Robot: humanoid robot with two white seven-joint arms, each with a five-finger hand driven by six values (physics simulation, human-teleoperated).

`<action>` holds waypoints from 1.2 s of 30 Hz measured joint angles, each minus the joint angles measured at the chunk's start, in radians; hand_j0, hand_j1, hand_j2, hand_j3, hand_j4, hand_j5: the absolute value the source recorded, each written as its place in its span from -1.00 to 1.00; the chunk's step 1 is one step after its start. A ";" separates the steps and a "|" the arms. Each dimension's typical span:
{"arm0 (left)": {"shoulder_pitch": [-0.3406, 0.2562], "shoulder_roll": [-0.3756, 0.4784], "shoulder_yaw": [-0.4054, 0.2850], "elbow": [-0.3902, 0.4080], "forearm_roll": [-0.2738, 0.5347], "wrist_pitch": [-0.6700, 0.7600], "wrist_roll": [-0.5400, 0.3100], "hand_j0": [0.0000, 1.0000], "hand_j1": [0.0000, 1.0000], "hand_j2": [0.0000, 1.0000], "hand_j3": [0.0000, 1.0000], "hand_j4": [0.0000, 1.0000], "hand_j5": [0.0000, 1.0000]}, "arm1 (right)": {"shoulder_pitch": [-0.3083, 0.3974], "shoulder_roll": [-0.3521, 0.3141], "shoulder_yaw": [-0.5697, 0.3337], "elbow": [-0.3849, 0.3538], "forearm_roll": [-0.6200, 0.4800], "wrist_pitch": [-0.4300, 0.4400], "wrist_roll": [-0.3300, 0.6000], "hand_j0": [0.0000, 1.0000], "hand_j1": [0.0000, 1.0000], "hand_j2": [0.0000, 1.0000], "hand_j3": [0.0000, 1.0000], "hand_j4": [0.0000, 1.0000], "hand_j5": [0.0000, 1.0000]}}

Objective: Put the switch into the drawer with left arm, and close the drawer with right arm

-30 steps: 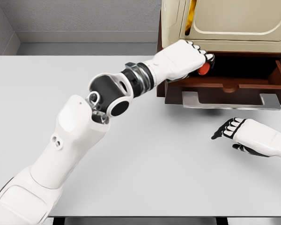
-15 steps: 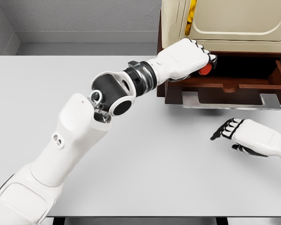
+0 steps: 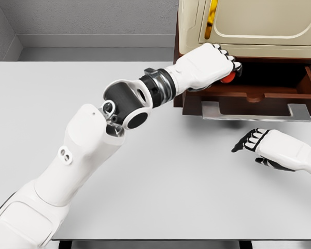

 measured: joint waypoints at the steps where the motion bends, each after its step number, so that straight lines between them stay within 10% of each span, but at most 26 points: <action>1: -0.002 0.000 0.000 0.000 0.000 0.000 0.000 0.51 0.51 0.51 0.51 0.51 0.51 | -0.002 0.000 0.000 0.000 0.000 0.000 0.000 0.48 0.48 0.48 0.48 0.48 0.48; 19: 0.002 0.000 -0.005 -0.006 -0.024 -0.006 0.001 0.81 0.81 0.81 0.81 0.81 0.81 | -0.003 0.002 0.000 0.000 0.000 0.000 0.001 0.50 0.50 0.50 0.50 0.50 0.50; 27: -0.002 0.000 0.005 -0.131 0.021 -0.112 -0.001 1.00 1.00 1.00 1.00 1.00 1.00 | -0.014 0.002 0.000 0.000 0.000 0.000 0.001 0.50 0.50 0.50 0.50 0.50 0.50; 32: 0.012 0.024 0.157 -0.156 0.131 -0.376 -0.002 1.00 1.00 1.00 1.00 1.00 1.00 | -0.017 0.002 0.000 0.000 0.000 0.000 0.000 0.50 0.50 0.50 0.50 0.50 0.50; 36: 0.112 0.199 0.338 -0.160 0.371 -0.450 -0.002 1.00 1.00 1.00 1.00 1.00 1.00 | -0.031 -0.001 0.000 0.001 0.000 0.000 -0.001 0.50 0.50 0.50 0.50 0.50 0.50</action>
